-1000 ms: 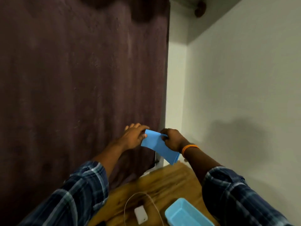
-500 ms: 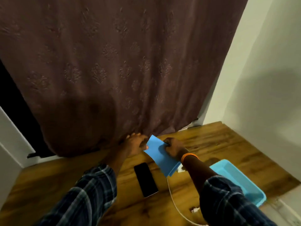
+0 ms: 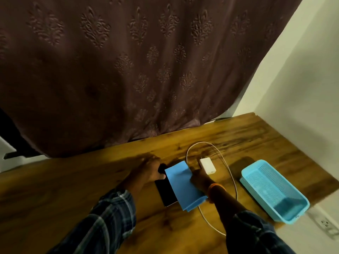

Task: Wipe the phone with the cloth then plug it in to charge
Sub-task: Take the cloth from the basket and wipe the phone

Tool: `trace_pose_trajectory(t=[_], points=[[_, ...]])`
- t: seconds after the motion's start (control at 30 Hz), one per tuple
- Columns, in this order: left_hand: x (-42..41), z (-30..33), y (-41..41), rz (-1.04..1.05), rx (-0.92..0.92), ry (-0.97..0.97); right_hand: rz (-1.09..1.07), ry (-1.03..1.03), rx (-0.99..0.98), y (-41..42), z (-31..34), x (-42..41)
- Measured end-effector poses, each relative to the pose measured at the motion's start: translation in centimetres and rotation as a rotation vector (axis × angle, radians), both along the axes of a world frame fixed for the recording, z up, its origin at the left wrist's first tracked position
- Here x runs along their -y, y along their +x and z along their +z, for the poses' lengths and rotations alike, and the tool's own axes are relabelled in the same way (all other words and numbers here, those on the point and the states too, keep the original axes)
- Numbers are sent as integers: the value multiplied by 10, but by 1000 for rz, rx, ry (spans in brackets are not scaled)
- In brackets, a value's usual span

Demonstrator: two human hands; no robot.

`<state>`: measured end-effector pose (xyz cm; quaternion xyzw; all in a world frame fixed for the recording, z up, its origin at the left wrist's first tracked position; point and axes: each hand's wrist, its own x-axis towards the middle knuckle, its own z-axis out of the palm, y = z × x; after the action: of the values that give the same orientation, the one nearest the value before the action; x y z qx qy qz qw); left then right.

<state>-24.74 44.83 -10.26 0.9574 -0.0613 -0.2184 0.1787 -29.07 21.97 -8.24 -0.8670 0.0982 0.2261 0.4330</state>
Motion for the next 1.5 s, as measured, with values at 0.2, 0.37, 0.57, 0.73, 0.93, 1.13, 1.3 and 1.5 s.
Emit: trace_pose_trajectory(t=[0.2, 0.37, 0.57, 0.73, 0.93, 1.13, 1.3, 1.5], points=[[0, 0, 13, 93, -163, 75, -35, 44, -43, 6, -8, 2], [-7, 2, 16, 225, -261, -60, -2, 97, -46, 3, -6, 0], [-11, 30, 3, 401, -359, -500, 12, 94, 10, -9, 4, 3], [8, 76, -6, 461, -279, -693, 7, 54, 111, -11, 36, 14], [31, 170, -4, 341, -97, -768, -32, 71, 318, -6, 123, 41], [68, 298, 1, 173, 123, -815, -145, 102, 530, -12, 257, 82], [108, 397, 1, 103, 286, -1028, -204, 103, 678, -36, 352, 128], [166, 459, 3, 75, 333, -1287, -280, 33, 838, -58, 434, 175]])
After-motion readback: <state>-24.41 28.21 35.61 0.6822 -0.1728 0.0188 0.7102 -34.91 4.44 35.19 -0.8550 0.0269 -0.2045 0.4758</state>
